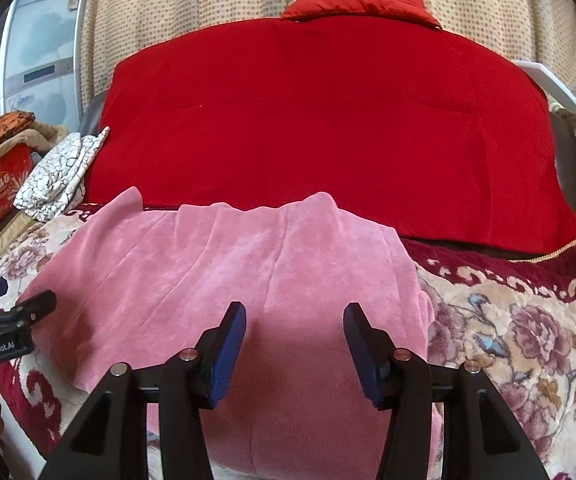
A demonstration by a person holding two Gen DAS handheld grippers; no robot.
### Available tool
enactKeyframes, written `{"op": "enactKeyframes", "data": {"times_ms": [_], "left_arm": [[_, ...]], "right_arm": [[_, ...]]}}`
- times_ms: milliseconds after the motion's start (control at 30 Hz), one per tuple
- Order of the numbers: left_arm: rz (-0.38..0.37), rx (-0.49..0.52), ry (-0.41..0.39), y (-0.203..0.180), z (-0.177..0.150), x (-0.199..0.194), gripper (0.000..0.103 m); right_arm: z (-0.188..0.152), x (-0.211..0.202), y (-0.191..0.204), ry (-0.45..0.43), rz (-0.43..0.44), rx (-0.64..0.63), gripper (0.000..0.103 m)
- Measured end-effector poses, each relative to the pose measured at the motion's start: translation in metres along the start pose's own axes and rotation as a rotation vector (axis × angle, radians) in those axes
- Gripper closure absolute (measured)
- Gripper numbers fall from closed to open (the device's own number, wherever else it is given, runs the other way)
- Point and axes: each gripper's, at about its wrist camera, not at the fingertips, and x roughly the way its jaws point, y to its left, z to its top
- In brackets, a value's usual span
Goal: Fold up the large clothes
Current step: 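Lift the folded jacket edge with the left gripper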
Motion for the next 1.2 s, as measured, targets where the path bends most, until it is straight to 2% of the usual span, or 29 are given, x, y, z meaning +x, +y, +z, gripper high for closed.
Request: {"op": "enactKeyframes", "data": {"times_ms": [200,367,500,633,700,833,967,1100,1200], "left_arm": [[0.015,-0.026,0.022,0.013,0.0,0.016,0.0],[0.035,-0.044,0.084,0.024,-0.003,0.041,0.0],[-0.002,-0.083,0.109,0.035,-0.007,0.053,0.0],[-0.033,-0.101,0.133,0.041,-0.009,0.06,0.0],[-0.039,-0.116,0.138,0.046,-0.009,0.056,0.0],[-0.032,-0.129,0.087,0.067,-0.007,0.031,0.0],[-0.036,-0.153,0.081,0.095,-0.011,0.01,0.0],[-0.103,-0.233,0.12,0.112,-0.025,0.001,0.0],[-0.185,-0.293,0.16,0.11,-0.036,0.006,0.0]], "right_arm": [[0.001,0.008,0.015,0.011,0.002,-0.035,0.048],[0.001,0.02,0.025,0.038,-0.01,-0.06,0.048],[-0.002,0.03,0.034,0.068,-0.03,-0.091,0.048],[-0.01,0.051,0.043,0.154,-0.048,-0.128,0.048],[-0.011,0.055,0.042,0.164,-0.046,-0.125,0.048],[-0.007,0.053,0.031,0.169,-0.004,-0.063,0.047],[0.003,0.037,0.019,0.091,0.014,0.002,0.047],[0.009,0.03,0.002,0.043,-0.003,0.066,0.047],[0.007,0.041,-0.011,0.093,-0.021,0.109,0.047]]}}
